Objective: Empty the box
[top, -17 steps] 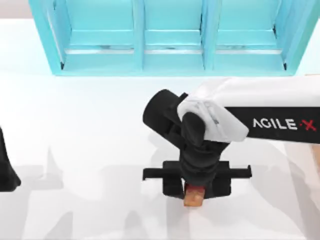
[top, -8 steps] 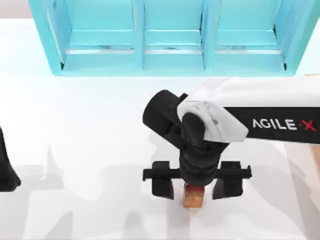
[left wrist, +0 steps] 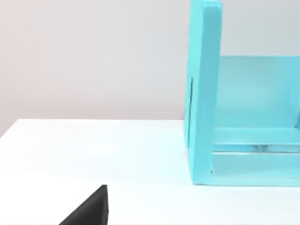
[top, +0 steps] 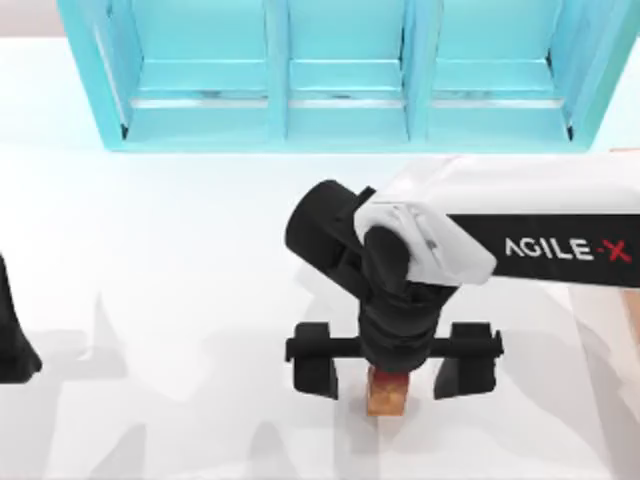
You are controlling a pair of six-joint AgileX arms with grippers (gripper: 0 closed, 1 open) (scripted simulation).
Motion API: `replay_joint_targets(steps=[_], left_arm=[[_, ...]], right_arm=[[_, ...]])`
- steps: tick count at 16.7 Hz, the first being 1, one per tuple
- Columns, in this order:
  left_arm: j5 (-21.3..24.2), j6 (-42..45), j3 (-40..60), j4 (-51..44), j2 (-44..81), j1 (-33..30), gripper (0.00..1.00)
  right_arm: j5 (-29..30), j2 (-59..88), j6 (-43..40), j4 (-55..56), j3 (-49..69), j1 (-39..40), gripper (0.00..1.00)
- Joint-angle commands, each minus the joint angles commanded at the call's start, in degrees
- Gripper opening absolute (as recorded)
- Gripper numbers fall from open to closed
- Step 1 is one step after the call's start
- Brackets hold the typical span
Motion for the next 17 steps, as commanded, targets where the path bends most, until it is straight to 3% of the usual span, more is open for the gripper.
replay_joint_targets(steps=[11,17], left_arm=[[0.0,0.0,0.0,0.0,0.0,0.0,1.00],[0.0,0.0,0.0,0.0,0.0,0.0,1.00]], right_arm=[[0.0,-4.9,-0.2,-15.9,10.9,-0.1,1.00],[0.0,-5.0,-0.3,-16.6,11.4,-0.1,1.00]])
